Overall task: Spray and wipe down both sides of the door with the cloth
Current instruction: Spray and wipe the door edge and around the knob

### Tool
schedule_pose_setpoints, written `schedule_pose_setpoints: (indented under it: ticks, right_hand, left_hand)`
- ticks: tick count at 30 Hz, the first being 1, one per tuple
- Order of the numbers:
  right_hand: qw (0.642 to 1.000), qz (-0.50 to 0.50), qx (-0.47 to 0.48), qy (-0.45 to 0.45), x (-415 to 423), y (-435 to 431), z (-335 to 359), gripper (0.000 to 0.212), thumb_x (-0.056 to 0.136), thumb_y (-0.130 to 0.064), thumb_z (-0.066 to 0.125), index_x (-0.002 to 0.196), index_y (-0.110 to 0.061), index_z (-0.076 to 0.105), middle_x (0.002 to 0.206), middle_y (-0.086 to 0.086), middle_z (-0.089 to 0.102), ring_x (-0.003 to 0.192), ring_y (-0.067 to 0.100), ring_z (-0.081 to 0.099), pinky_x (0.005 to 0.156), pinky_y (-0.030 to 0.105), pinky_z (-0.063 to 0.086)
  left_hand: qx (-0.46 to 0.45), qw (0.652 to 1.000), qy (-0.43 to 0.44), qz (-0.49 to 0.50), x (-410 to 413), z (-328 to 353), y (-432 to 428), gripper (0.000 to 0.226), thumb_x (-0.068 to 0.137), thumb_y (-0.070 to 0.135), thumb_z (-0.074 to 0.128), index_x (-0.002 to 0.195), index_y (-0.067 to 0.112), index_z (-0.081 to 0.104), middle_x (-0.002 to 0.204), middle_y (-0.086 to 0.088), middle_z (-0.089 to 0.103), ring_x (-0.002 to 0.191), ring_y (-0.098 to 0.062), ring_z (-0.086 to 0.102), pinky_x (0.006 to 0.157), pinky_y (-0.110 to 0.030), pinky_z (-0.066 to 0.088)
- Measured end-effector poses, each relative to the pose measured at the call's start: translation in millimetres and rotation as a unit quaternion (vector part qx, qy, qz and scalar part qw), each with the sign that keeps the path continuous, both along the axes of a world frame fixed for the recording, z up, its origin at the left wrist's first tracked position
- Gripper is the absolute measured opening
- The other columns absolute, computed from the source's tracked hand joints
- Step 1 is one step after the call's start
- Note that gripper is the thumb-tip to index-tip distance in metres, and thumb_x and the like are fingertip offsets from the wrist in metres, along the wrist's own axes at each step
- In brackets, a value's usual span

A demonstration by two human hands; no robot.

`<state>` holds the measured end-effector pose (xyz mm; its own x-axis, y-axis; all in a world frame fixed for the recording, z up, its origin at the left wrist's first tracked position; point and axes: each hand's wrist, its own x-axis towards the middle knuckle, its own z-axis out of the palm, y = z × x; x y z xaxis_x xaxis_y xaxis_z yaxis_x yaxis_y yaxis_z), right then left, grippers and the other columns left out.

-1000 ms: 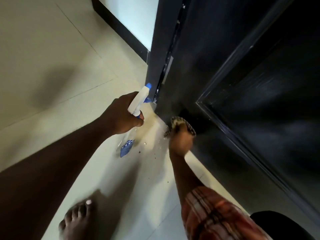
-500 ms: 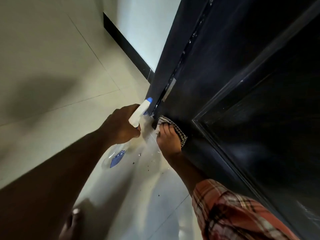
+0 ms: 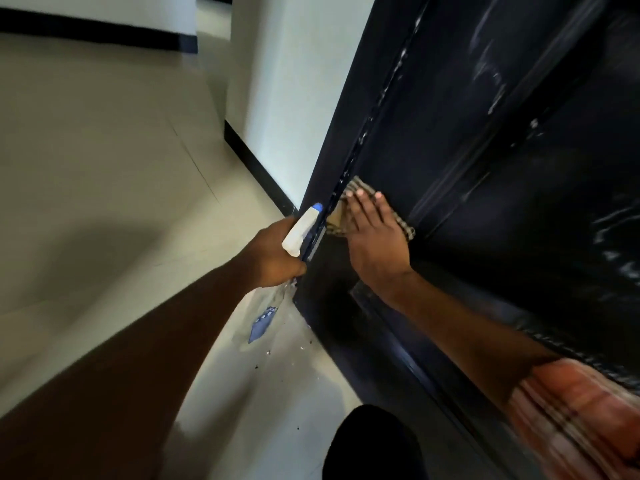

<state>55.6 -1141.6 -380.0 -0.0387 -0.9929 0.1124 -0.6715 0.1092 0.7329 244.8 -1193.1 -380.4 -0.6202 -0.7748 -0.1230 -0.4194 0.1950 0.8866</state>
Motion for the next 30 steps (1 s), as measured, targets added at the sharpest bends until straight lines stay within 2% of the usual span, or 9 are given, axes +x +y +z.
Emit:
schedule_pose_setpoints:
  ticks: [3, 6, 8, 12, 17, 19, 22, 26, 30]
  right_hand:
    - [0.999, -0.015, -0.045, -0.024, 5, -3, 48, 0.06, 0.098, -0.027, 0.014, 0.152, -0.004, 0.005, 0.162, 0.014, -0.001, 0.149, 0.029, -0.008, 0.116, 0.049, -0.014]
    - [0.998, -0.003, -0.056, -0.01, 4, -3, 48, 0.063, 0.093, -0.026, 0.005, 0.149, 0.001, -0.001, 0.161, 0.018, -0.004, 0.149, 0.033, -0.009, 0.116, 0.049, -0.015]
    - [0.999, 0.024, -0.045, -0.003, -2, -7, 26, 0.063, 0.095, -0.029, 0.01, 0.146, 0.003, -0.007, 0.158, 0.021, -0.012, 0.148, 0.036, -0.011, 0.116, 0.05, -0.017]
    - [0.997, 0.029, 0.072, 0.031, -2, -15, -46, 0.071, 0.101, -0.033, 0.033, 0.15, 0.004, -0.004, 0.159, 0.022, -0.009, 0.148, 0.038, -0.008, 0.111, 0.052, -0.018]
    - [0.978, 0.02, 0.197, 0.071, 8, -7, -68, 0.063, 0.105, -0.038, 0.027, 0.153, -0.003, 0.008, 0.162, 0.016, 0.004, 0.149, 0.033, -0.002, 0.115, 0.048, -0.011]
    - [0.981, 0.021, 0.178, 0.067, 7, -4, -43, 0.061, 0.105, -0.037, 0.025, 0.154, -0.004, 0.008, 0.162, 0.015, 0.002, 0.149, 0.031, -0.003, 0.116, 0.047, -0.012]
    - [0.993, 0.013, 0.105, 0.051, 6, -10, 25, 0.06, 0.103, -0.031, 0.022, 0.153, -0.002, 0.005, 0.162, 0.015, 0.0, 0.15, 0.031, -0.003, 0.113, 0.047, -0.017]
    - [0.997, -0.003, -0.018, 0.079, 5, -18, 118, 0.059, 0.102, -0.023, 0.022, 0.151, -0.002, -0.002, 0.162, 0.013, -0.006, 0.149, 0.03, -0.009, 0.12, 0.049, -0.007]
    - [0.995, -0.001, -0.013, 0.102, 0, -16, 131, 0.06, 0.102, -0.027, 0.022, 0.152, -0.003, 0.0, 0.161, 0.014, -0.009, 0.149, 0.031, -0.012, 0.12, 0.048, -0.008]
  left_hand:
    - [-0.026, 0.997, 0.05, 0.05, 0, 42, 13, 0.056, 0.074, -0.002, 0.072, 0.107, 0.032, 0.044, 0.094, 0.005, 0.049, 0.081, -0.008, 0.049, 0.064, -0.018, 0.043]
    - [-0.037, 0.991, 0.09, 0.092, 1, 62, 26, 0.055, 0.077, -0.004, 0.069, 0.115, 0.028, 0.046, 0.105, 0.001, 0.047, 0.086, -0.013, 0.048, 0.068, -0.023, 0.042]
    - [-0.04, 0.993, 0.076, 0.085, 1, 63, 23, 0.055, 0.075, -0.005, 0.07, 0.118, 0.024, 0.049, 0.098, 0.001, 0.05, 0.092, -0.02, 0.051, 0.072, -0.032, 0.048]
    - [-0.016, 0.989, 0.07, 0.128, 3, 53, 11, 0.045, 0.074, -0.005, 0.066, 0.105, 0.025, 0.053, 0.084, 0.006, 0.052, 0.076, -0.015, 0.054, 0.076, -0.039, 0.055]
    - [-0.021, 0.992, 0.071, 0.106, -12, 47, 20, 0.051, 0.079, -0.003, 0.065, 0.121, 0.024, 0.053, 0.1, 0.0, 0.053, 0.083, -0.018, 0.05, 0.075, -0.03, 0.045]
    - [-0.008, 0.991, 0.087, 0.104, -16, 46, 22, 0.049, 0.08, -0.004, 0.062, 0.121, 0.022, 0.055, 0.101, -0.002, 0.056, 0.084, -0.019, 0.051, 0.074, -0.03, 0.043]
    - [0.008, 0.988, 0.109, 0.107, -25, 47, 24, 0.04, 0.077, -0.004, 0.062, 0.108, 0.023, 0.057, 0.084, 0.002, 0.058, 0.075, -0.017, 0.054, 0.065, -0.028, 0.043]
    - [0.018, 0.982, 0.142, 0.121, -35, 54, 28, 0.032, 0.072, -0.004, 0.057, 0.096, 0.017, 0.059, 0.076, -0.003, 0.054, 0.07, -0.022, 0.054, 0.055, -0.028, 0.043]
    - [0.016, 0.977, 0.184, 0.11, -43, 70, 28, 0.034, 0.072, -0.001, 0.058, 0.094, 0.025, 0.061, 0.08, -0.002, 0.06, 0.075, -0.022, 0.059, 0.06, -0.035, 0.051]
